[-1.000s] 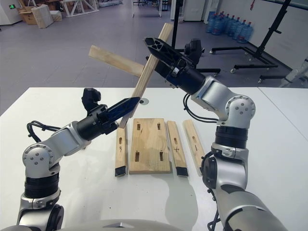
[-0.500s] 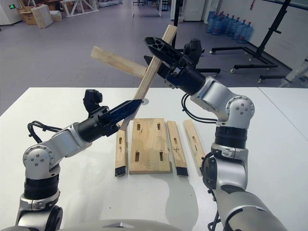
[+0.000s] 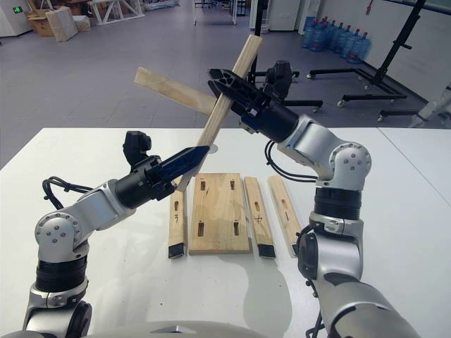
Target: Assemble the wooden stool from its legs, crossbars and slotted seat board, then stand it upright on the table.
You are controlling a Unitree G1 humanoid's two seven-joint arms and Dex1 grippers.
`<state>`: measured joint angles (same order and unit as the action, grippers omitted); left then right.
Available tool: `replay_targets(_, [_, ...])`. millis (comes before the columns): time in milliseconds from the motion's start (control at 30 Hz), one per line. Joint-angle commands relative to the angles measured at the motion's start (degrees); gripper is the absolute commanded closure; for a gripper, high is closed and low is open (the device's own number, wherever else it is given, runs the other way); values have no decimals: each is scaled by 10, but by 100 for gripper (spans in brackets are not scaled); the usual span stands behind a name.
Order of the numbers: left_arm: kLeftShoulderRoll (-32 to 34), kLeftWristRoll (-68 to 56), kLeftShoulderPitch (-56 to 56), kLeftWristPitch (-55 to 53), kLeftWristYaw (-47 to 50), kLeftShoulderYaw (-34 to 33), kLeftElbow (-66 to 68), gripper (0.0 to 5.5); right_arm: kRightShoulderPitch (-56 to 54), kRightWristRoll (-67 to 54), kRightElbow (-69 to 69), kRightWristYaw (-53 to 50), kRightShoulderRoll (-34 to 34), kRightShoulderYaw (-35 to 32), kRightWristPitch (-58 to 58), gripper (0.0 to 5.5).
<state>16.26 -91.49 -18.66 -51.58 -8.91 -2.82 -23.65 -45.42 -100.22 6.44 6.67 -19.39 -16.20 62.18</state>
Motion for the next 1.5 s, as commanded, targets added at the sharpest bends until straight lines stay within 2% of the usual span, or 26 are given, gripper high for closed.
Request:
replay_targets(33, [6, 4, -3, 8, 0, 2, -3, 348, 6, -5, -9, -4, -5, 0, -5, 344])
replay_targets(300, [14, 19, -5, 14, 3, -3, -3, 348, 20, 27, -23, 12, -16, 0, -13, 344])
replay_targets(333, [15, 18, -6, 16, 4, -6, -2, 311, 22, 35, -25, 16, -18, 1, -15, 344])
replay_targets(567, [19, -14, -13, 38, 15, -36, 1, 204, 33, 84, -41, 49, -21, 0, -28, 344])
replay_targets(700, [53, 10, 9, 41, 15, -61, -4, 136, 37, 147, -47, 102, -51, -7, -48, 344])
replay_targets(767, [73, 37, 24, 41, 19, -71, -1, 110, 40, 217, -55, 153, -80, -1, -81, 344])
replay_targets(900, [94, 153, 41, 47, 47, -46, -15, 59, 64, 439, -67, 282, -138, 68, -234, 345])
replay_targets(1067, [82, 223, 55, 57, 42, -23, -38, 59, 91, 641, 8, 390, -117, 143, -455, 345])
replay_targets(1133, [78, 240, 67, 59, 37, -19, -35, 59, 78, 670, 86, 416, -96, 151, -486, 345])
replay_targets(1267, [72, 258, 78, 57, 31, -16, -35, 59, 27, 652, 245, 503, -62, 111, -508, 345])
replay_targets(1367, [68, 273, 83, 52, 26, -6, -38, 59, 16, 645, 302, 573, -43, 76, -576, 345])
replay_targets(1500, [67, 282, 86, 47, 19, -2, -38, 59, 23, 663, 340, 662, -26, 63, -670, 345])
